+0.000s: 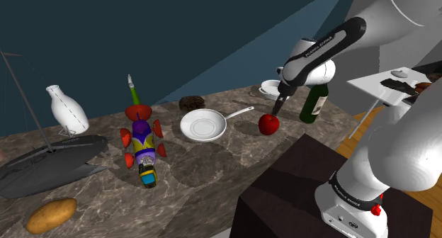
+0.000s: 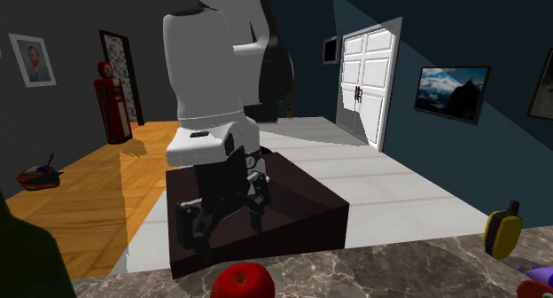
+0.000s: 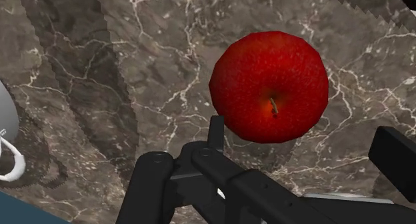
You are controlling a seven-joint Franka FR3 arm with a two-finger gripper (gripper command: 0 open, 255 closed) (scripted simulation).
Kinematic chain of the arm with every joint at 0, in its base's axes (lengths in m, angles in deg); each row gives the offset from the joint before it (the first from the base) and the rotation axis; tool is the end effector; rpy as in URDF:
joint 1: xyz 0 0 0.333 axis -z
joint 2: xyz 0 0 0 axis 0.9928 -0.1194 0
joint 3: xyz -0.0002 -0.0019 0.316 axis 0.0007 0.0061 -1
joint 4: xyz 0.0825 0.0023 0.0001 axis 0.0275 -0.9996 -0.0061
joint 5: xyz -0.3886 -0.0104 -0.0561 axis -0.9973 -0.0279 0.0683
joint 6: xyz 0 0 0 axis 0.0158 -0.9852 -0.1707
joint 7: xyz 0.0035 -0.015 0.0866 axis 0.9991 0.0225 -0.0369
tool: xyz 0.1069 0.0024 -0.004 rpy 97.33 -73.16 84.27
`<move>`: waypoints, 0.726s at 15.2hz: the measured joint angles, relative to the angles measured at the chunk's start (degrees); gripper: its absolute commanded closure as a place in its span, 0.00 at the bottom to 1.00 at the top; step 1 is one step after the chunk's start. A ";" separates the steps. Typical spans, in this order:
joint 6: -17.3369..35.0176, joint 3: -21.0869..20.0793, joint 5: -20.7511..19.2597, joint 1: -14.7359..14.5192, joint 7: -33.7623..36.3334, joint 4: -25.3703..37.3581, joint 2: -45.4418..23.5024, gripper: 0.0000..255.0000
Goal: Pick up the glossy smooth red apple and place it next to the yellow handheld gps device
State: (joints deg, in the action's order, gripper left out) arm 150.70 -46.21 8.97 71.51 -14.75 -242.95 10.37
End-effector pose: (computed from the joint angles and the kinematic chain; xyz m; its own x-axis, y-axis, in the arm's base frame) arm 0.3719 -0.1528 0.2758 0.9426 0.3095 0.1257 0.3150 -0.9487 -0.0265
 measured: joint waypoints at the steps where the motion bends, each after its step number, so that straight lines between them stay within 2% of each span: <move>1: 1.07 0.44 1.44 -0.80 -1.14 0.02 -1.11 0.00; 7: 6.39 2.24 12.79 -5.24 -9.38 0.53 -8.30 0.00; 11: 7.09 2.22 14.91 -5.68 -10.87 0.63 -9.37 0.00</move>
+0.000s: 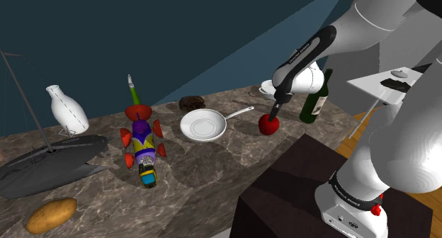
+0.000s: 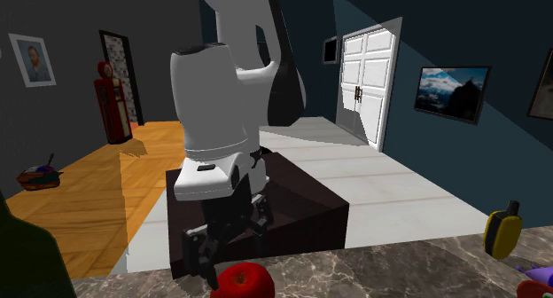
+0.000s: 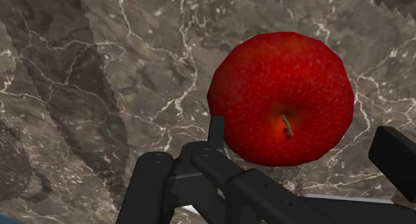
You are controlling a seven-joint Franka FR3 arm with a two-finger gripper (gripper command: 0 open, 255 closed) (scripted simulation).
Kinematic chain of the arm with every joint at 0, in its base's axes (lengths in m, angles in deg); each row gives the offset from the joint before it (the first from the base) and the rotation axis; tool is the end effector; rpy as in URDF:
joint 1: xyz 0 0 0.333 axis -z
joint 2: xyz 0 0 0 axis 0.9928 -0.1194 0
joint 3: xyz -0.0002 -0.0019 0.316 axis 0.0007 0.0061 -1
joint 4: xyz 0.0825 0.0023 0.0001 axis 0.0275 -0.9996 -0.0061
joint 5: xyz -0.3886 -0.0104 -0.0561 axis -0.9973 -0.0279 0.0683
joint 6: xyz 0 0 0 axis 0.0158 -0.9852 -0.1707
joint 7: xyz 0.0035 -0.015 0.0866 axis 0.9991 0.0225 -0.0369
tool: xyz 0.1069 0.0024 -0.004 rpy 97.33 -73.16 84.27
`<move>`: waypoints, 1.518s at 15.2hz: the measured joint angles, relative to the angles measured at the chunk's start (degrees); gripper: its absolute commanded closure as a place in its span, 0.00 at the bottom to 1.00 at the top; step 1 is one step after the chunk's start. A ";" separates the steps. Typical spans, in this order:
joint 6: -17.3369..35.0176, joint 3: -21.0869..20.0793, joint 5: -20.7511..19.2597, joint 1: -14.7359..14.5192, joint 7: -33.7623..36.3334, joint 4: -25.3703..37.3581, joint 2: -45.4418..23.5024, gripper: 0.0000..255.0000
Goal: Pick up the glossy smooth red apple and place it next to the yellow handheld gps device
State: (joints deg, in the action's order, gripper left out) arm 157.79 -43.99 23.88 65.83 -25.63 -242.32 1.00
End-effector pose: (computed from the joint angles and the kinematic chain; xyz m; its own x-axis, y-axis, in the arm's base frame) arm 0.3785 -0.1502 0.2358 0.9402 0.3145 0.1308 0.3202 -0.9471 -0.0242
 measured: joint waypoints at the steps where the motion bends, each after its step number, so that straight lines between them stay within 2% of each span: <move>1: 0.02 0.00 0.05 -0.01 -0.04 0.00 -0.02 0.00; 2: 0.03 0.00 0.08 -0.01 -0.06 0.01 -0.04 0.00; 3: 0.03 0.00 0.08 -0.01 -0.06 0.01 -0.04 1.00; 13: 0.04 0.00 0.09 -0.01 -0.07 0.02 -0.04 1.00; 18: -3.21 -0.46 -8.50 2.04 6.51 -0.26 4.75 1.00; 23: -7.84 -2.11 -14.96 4.73 11.45 0.30 9.64 1.00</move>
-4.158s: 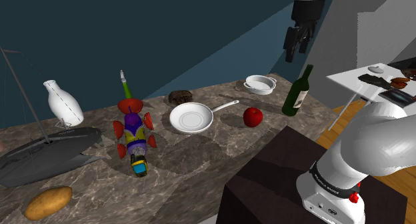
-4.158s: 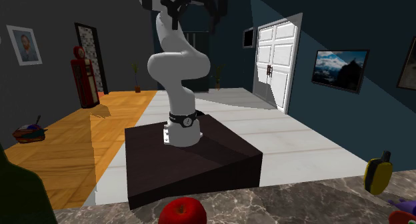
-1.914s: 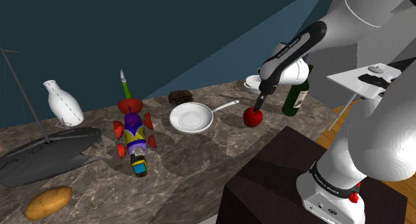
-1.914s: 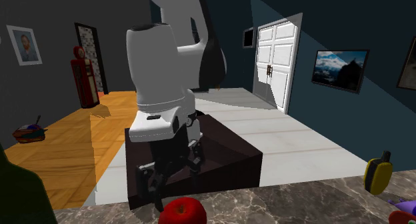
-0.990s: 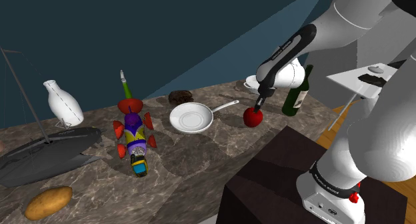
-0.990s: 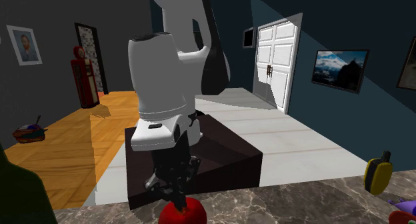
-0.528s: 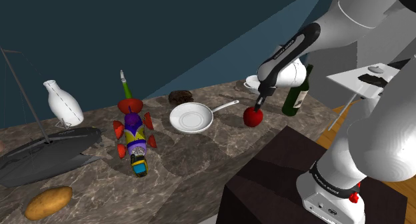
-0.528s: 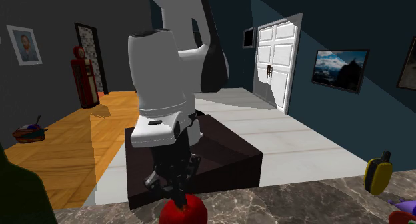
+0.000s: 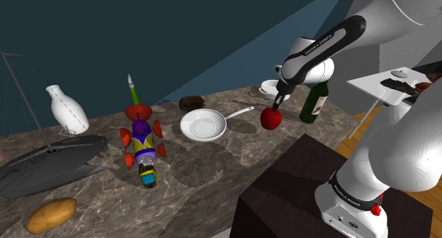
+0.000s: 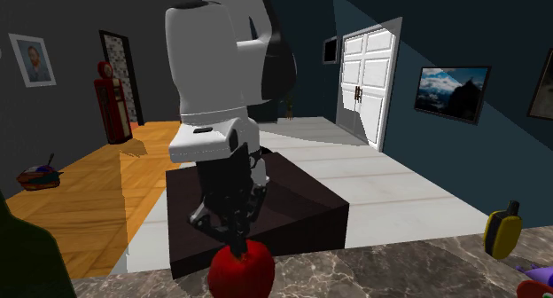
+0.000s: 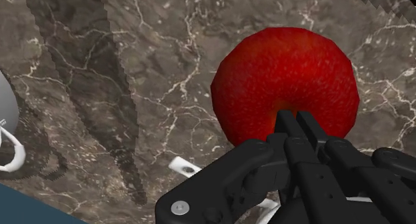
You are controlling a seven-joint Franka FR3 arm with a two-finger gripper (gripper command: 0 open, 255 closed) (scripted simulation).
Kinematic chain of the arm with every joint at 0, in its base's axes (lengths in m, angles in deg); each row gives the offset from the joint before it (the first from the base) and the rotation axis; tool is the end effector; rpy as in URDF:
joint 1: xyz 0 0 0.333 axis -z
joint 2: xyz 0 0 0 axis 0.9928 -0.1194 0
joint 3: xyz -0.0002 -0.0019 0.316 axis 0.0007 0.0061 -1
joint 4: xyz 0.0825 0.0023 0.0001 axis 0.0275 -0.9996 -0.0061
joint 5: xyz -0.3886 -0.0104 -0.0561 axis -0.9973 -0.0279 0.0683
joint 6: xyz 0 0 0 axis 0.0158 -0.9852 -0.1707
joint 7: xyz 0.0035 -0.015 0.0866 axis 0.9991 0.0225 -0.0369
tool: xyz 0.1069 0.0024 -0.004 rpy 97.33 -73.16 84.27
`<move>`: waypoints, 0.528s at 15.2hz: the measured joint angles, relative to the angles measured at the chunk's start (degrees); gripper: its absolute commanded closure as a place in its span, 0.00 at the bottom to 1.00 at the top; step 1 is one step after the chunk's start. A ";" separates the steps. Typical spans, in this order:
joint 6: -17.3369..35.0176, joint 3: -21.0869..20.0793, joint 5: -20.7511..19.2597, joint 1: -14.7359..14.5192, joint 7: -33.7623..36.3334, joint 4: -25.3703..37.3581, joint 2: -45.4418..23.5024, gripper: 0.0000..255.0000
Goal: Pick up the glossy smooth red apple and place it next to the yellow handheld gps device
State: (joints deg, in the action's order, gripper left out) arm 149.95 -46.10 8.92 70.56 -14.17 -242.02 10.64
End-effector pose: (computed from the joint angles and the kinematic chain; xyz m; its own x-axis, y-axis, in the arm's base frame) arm 0.3786 -0.1496 0.2820 0.9402 0.3141 0.1321 0.3199 -0.9471 -0.0251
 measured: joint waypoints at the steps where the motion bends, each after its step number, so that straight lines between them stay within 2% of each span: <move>1: -1.23 -0.48 -1.28 0.66 0.99 0.14 1.25 1.00; 8: -8.11 -2.68 -5.30 3.07 4.33 1.97 6.73 1.00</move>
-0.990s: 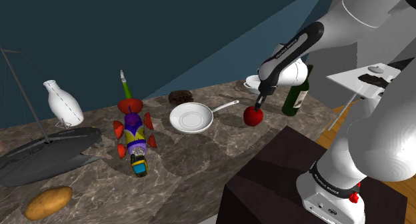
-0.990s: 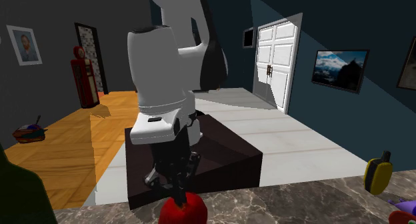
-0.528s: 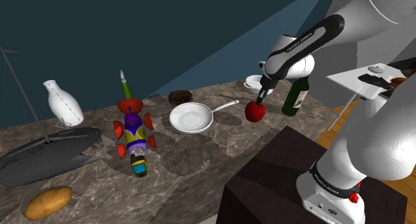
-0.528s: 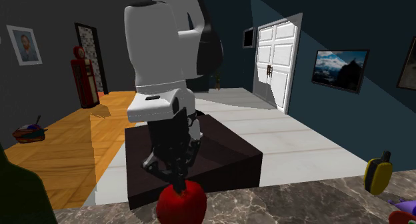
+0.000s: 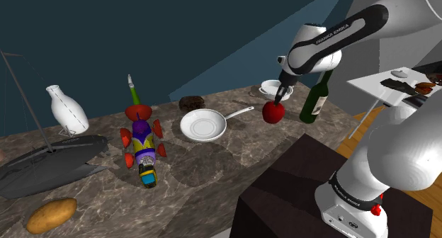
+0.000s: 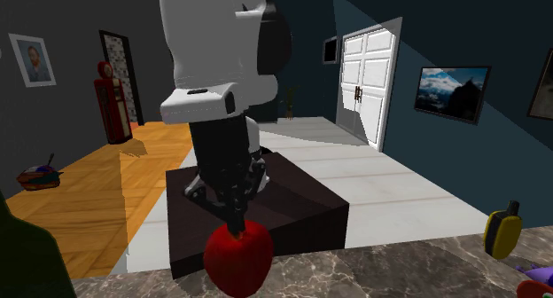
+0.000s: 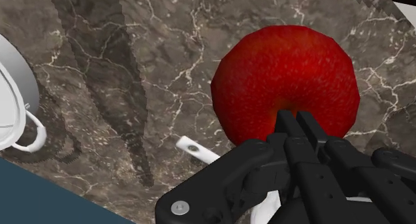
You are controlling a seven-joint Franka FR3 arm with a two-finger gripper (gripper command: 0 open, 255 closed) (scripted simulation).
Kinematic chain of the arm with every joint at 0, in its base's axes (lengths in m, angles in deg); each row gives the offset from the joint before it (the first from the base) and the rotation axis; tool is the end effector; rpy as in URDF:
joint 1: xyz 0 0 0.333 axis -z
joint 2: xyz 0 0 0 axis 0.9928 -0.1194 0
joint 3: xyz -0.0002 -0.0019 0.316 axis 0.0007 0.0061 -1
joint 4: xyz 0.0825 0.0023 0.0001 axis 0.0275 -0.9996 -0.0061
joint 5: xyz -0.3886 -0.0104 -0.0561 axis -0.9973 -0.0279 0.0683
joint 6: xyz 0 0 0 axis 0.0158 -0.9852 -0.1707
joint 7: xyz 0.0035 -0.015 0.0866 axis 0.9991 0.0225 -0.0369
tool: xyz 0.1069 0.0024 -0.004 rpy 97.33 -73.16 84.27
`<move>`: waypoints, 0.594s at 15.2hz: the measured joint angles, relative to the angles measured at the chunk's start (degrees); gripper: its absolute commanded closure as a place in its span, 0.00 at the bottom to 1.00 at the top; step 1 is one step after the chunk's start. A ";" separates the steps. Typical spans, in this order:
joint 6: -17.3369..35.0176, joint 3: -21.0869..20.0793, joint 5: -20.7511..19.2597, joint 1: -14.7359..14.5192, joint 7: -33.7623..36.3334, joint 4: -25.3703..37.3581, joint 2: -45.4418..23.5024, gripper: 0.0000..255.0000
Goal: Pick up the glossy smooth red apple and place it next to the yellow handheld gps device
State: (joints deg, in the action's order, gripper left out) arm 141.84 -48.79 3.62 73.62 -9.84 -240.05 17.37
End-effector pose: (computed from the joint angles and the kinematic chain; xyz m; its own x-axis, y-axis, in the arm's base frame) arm 0.3794 -0.1511 0.3249 0.9401 0.3144 0.1316 0.3201 -0.9471 -0.0244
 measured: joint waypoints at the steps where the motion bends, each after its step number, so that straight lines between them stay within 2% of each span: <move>1: -1.11 -0.48 -0.61 0.41 0.59 0.09 1.09 1.00; 9: -8.83 -2.74 -2.46 1.87 2.74 2.85 6.26 1.00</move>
State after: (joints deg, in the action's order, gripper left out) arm 133.01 -51.53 1.16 75.49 -7.10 -237.20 23.63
